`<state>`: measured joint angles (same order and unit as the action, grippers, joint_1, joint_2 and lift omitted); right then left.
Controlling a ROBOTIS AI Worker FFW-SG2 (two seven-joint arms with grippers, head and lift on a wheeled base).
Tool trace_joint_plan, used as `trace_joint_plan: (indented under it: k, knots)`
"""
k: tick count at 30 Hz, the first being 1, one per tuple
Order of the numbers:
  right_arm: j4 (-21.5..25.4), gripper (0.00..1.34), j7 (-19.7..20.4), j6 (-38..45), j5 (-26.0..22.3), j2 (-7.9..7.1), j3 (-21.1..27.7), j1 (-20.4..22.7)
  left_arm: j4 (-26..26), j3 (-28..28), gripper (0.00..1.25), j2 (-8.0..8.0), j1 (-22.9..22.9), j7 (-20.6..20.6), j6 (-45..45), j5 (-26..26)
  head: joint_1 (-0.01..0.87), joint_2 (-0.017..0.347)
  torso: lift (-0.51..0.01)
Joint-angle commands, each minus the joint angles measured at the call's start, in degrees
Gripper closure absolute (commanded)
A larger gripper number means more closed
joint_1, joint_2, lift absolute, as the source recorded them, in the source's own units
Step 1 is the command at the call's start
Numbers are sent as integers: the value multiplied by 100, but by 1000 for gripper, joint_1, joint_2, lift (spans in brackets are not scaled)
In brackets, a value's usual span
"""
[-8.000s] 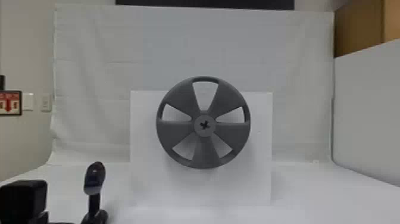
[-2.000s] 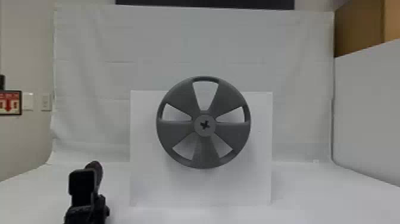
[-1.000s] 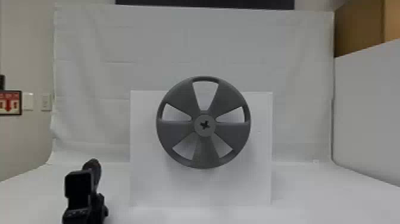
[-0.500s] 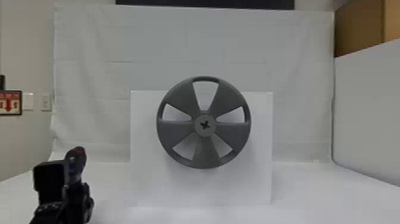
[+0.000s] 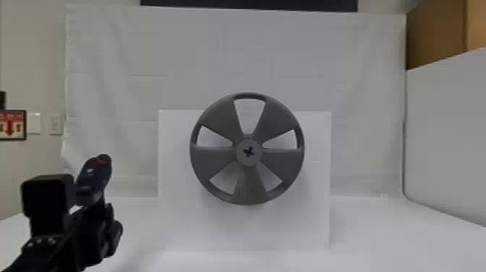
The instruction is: Grasp the drill and bring into the middle of wheel
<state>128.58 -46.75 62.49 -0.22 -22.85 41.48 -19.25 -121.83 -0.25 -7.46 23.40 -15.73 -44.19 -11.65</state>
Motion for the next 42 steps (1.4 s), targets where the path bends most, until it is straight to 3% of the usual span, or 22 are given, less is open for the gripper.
trace_joint_plan:
  k: [1,13,23,42]
  knots:
    - [0,519,0,0,-22,0,18,0,-411,-19,1220,-63,-151,78,-90,-119,0,0,-406]
    - [0,519,0,0,-48,9,71,9,-1132,-239,1220,-212,-415,421,-275,-479,0,0,-406]
    - [0,519,0,0,-48,18,88,9,-1273,-485,1220,-300,-336,711,-275,-760,0,0,-406]
    - [0,519,0,0,-57,9,71,-26,-1220,-1144,1219,-309,33,579,-424,-1120,0,0,-406]
